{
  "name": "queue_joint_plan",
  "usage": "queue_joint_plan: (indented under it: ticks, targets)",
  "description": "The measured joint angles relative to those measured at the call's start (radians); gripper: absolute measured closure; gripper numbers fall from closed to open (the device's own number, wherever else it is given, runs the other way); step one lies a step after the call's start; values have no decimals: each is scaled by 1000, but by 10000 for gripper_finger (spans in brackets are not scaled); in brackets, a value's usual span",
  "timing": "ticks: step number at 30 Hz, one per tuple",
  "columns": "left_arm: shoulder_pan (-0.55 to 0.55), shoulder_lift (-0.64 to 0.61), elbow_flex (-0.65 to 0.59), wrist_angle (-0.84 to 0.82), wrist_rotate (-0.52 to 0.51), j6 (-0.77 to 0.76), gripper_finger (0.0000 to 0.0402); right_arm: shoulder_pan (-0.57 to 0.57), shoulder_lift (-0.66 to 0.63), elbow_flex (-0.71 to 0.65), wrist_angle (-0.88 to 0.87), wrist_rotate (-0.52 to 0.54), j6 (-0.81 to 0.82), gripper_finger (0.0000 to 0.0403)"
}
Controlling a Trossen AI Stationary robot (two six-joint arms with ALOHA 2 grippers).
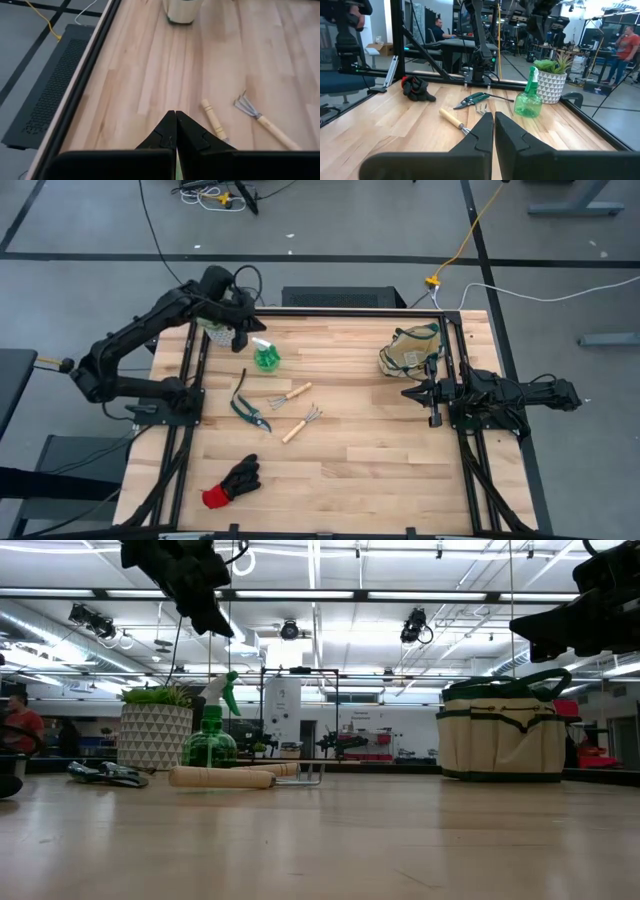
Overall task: Pick & Place Garden tools in Gardening bag
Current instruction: Put the green spray bottle into the brown gardening bag
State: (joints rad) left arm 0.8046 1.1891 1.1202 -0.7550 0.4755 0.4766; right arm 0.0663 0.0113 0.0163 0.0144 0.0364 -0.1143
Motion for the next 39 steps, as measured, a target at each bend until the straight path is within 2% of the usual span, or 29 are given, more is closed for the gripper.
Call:
queue_joint_plan:
  ticks: [13,21,26,33,39]
  targets:
    - [46,3,0,-29,1,49,396,0,0,0,0,0,0,382]
    - [46,3,0,-29,-55,28,377,0,0,0,0,0,0,382]
    - [45,3,0,-28,-108,32,340,0,0,0,0,0,0,382]
    - [45,3,0,-29,-129,32,265,0,0,0,0,0,0,382]
    - [35,3,0,-30,-197,7,209,0,0,0,0,0,0,382]
